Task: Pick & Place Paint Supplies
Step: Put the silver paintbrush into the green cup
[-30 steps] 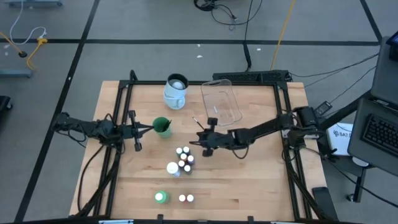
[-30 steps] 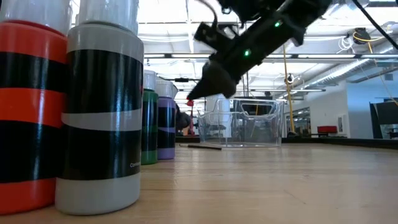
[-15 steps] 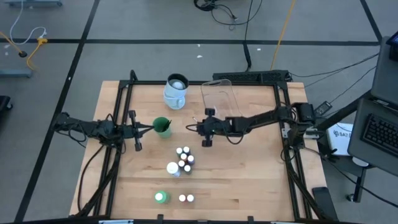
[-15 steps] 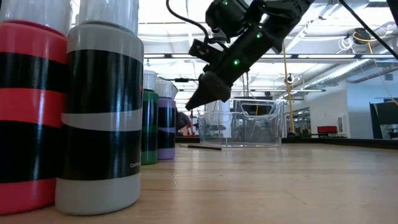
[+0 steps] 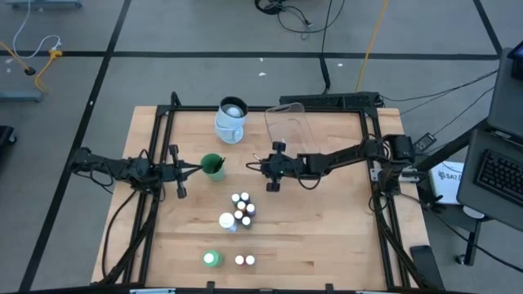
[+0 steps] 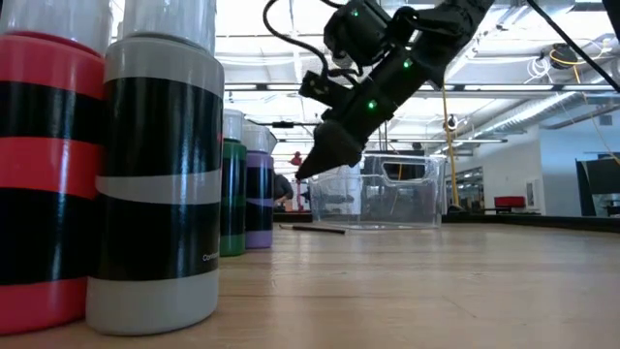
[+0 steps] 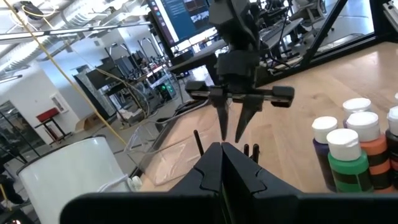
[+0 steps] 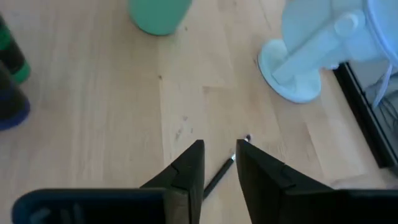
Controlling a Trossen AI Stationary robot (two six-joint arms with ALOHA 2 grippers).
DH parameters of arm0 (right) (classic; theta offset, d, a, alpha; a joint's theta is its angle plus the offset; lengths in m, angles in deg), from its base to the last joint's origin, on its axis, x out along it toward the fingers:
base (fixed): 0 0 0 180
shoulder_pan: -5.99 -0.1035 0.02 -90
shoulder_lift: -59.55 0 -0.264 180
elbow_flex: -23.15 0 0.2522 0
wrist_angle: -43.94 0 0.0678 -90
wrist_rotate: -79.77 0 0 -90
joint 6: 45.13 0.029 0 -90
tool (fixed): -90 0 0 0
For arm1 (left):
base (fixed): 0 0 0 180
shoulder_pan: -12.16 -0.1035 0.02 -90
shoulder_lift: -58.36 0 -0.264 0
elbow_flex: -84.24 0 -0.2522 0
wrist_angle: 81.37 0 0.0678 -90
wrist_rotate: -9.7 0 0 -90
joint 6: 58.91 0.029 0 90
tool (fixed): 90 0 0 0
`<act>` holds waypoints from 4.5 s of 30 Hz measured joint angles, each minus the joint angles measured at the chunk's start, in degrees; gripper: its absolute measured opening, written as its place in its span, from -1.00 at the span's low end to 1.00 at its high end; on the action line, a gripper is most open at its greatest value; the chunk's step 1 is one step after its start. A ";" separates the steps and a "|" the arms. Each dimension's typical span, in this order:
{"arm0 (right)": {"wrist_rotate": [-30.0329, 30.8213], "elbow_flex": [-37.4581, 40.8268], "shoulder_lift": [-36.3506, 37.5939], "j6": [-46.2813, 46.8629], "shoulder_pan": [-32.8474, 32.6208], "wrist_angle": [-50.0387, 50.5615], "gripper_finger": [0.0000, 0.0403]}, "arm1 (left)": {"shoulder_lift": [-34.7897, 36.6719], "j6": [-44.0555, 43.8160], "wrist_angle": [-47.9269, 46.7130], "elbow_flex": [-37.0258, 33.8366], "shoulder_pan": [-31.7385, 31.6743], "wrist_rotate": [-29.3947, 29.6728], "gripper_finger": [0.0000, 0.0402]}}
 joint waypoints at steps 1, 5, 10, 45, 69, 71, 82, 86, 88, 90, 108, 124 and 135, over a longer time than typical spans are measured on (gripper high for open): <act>0.05 0.23 0.00 0.45 0.21 -0.12 -0.54 | 0.01 0.00 -0.01 0.00 0.01 0.00 -0.97; 0.08 1.07 0.00 2.20 1.20 0.23 -0.53 | 0.00 0.00 -0.02 0.02 0.01 -0.04 -0.97; 4.60 1.74 0.00 4.81 1.87 1.26 -0.53 | 0.00 -0.02 -0.04 0.02 0.01 -0.04 -0.97; -10.24 -12.61 -8.39 16.21 5.63 21.85 -0.10 | 0.02 -0.94 -0.38 0.04 0.00 -0.48 -0.97; -0.95 -14.89 -8.95 1.66 -0.24 24.26 -0.10 | 0.02 -0.96 -0.55 0.04 0.02 -0.60 -0.97; -3.84 -17.82 -8.98 2.53 0.43 26.51 -0.10 | 0.02 -0.94 -0.50 0.04 0.02 -0.63 -0.97; -16.36 -23.24 -9.89 7.83 7.47 30.65 -0.10 | 0.00 -0.94 -0.66 0.04 0.00 -0.61 -0.97; -17.86 -22.93 -11.82 8.89 8.71 33.14 -0.10 | 0.02 -0.67 -0.69 0.04 0.02 -0.62 -0.97; -18.10 -23.72 -12.97 8.84 8.66 31.65 -0.10 | 0.01 -0.55 -0.69 0.04 0.02 -0.60 -0.97; -17.71 -24.47 -14.86 8.73 8.63 31.36 -0.10 | 0.00 -0.19 -0.70 0.04 0.02 -0.61 -0.97; -16.53 -24.27 -17.30 5.21 6.29 31.69 -0.10 | 0.01 -0.31 -0.77 0.04 0.00 -0.92 -0.97; -3.05 -24.09 -14.26 -14.78 0.15 35.07 -0.10 | 0.00 -1.25 -0.81 0.02 0.01 -1.00 -0.97; -1.27 -24.13 -14.25 -35.53 -0.23 36.54 -0.10 | 0.00 -0.93 -0.83 0.02 0.02 -1.01 -0.97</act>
